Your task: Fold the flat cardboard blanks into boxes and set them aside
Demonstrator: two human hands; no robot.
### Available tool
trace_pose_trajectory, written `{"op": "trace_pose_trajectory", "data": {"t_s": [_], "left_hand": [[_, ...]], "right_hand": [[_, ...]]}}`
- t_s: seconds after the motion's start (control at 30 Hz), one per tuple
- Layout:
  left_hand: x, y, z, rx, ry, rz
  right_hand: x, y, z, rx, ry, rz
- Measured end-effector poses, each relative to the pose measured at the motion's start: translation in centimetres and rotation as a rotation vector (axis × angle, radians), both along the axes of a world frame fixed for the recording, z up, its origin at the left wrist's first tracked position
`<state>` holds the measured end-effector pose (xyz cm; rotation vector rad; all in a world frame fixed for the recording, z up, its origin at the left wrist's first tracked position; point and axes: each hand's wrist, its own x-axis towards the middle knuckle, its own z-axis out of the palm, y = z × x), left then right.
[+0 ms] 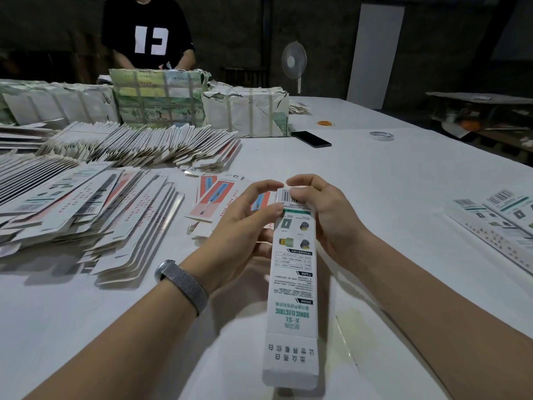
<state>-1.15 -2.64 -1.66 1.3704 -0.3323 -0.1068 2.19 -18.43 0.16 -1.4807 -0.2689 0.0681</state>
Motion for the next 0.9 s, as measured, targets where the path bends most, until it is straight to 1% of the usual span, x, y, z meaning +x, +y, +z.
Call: {"op": "trace_pose_trajectory", "data": {"t_s": [0.23, 0.43, 0.9], "left_hand": [[0.28, 0.04, 0.05, -0.027, -0.029, 0.047], [0.35, 0.11, -0.09, -0.027, -0.025, 0.064], [0.37, -0.12, -0.42, -0.042, 0.003, 0.062]], "right_hand": [[-0.07, 0.06, -0.39, 0.090, -0.062, -0.012], [0.23, 0.23, -0.89, 0.067, -0.124, -0.096], [0.73, -0.49, -0.87, 0.084, -0.096, -0.084]]}}
